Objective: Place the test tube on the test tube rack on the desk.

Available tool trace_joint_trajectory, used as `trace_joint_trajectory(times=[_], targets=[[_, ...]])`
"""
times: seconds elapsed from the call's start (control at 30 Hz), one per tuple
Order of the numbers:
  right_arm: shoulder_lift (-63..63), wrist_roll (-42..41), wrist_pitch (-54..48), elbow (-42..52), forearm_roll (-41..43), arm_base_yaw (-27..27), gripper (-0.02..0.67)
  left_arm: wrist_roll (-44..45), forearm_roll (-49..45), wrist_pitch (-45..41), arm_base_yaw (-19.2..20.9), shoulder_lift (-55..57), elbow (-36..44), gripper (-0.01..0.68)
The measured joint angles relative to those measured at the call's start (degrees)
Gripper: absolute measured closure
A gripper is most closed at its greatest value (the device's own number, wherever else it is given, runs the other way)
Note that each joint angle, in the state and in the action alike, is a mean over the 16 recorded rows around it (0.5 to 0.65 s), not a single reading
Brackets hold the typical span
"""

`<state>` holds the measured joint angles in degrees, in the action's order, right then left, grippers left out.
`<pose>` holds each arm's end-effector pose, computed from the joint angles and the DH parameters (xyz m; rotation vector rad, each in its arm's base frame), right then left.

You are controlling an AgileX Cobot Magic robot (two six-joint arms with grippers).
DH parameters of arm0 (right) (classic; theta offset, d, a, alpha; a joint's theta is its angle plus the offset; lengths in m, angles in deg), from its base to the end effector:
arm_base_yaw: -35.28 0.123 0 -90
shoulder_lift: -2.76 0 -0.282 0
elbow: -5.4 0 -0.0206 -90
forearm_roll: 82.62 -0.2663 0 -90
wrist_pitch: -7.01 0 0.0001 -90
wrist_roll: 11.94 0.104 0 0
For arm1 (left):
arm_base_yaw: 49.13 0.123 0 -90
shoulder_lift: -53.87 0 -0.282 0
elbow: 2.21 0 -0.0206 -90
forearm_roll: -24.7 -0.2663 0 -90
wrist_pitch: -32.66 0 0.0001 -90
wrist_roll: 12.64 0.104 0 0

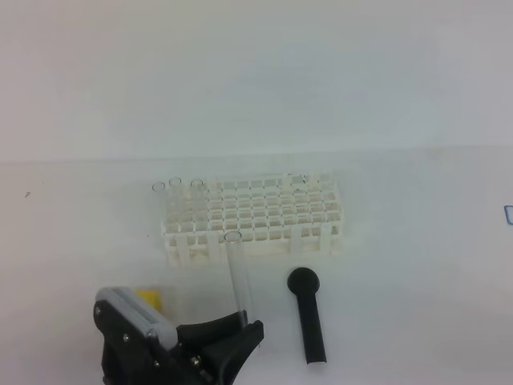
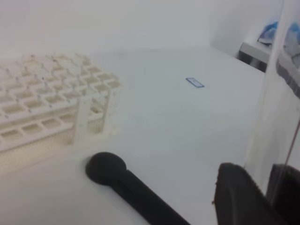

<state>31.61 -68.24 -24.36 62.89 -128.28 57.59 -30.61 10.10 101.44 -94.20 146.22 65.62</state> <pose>0.0856 0.0770 0.2645 -0.8524 1.7086 0.4481 0.1397 -0.1746 0.1575 0.6562 1.5609 -0.9582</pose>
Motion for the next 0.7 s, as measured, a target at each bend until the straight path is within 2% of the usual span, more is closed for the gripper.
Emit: trace_joint_trajectory(times=[0.23,0.4,0.57,0.7], targets=[[6.8,-27.1,3.3,-0.3,-25.0,6.9,0.650,-0.1,1.3,0.0,0.0,1.4,0.1,0.563],[12.1,-44.5,8.0,-0.6,-40.2,11.6,0.650,3.5,3.6,0.0,0.0,1.5,0.1,0.563],[16.9,-56.4,12.2,-1.1,-49.2,15.6,0.650,8.0,5.0,0.0,0.0,1.5,0.1,0.563],[20.7,-61.1,14.1,-1.6,-51.8,17.9,0.650,10.9,4.1,0.0,0.0,1.5,0.1,0.563]])
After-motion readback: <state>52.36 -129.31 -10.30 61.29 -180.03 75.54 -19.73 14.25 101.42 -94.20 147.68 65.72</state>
